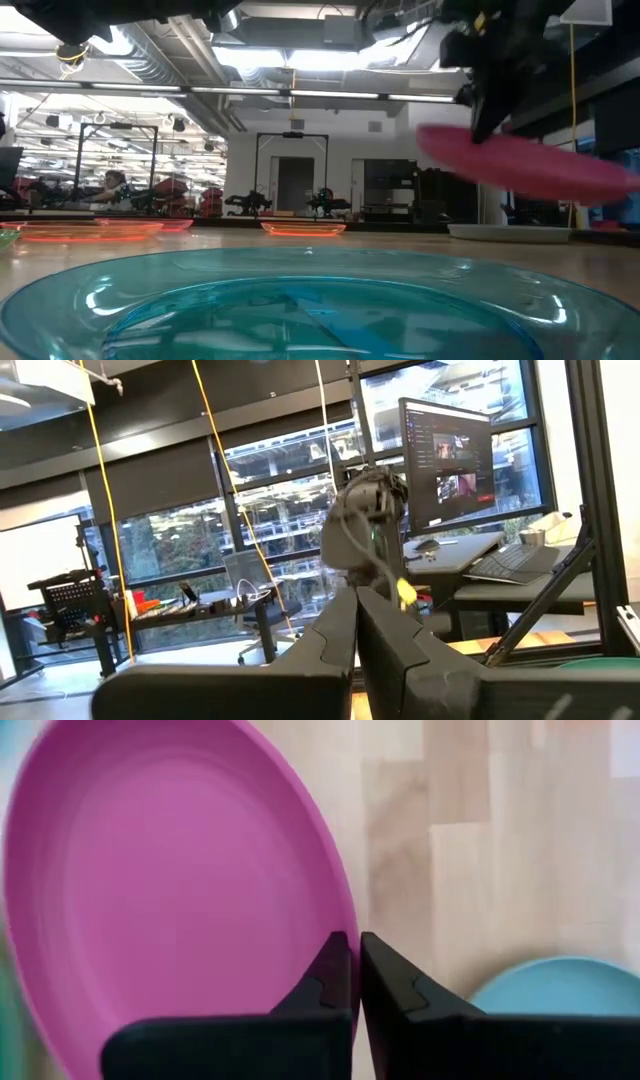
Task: Stack plastic plates
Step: Stack the pink plate on the green plate, then stack the gray plate on the pink plate
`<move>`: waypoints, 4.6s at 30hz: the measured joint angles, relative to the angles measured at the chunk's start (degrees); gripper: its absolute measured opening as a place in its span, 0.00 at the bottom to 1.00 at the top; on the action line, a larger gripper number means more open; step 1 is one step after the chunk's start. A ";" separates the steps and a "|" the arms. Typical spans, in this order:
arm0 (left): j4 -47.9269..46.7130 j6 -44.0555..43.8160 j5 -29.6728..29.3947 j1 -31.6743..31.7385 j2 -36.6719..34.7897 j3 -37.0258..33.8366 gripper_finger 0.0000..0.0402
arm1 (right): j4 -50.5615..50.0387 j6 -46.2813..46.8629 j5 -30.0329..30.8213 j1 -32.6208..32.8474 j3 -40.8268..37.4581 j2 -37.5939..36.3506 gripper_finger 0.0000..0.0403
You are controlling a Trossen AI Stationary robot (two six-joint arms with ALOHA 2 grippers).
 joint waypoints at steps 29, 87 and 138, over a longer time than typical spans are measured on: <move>0.41 -0.15 0.00 -0.02 -0.02 0.04 0.02 | 9.31 37.58 -1.08 41.21 -8.22 -4.77 0.00; 0.37 -0.58 0.01 -0.09 -0.02 0.02 0.02 | -8.51 22.50 25.77 18.77 -2.38 3.97 0.27; 0.39 -0.42 0.01 -0.04 -0.02 0.02 0.02 | 18.91 1.86 17.42 -11.23 -22.37 9.89 0.25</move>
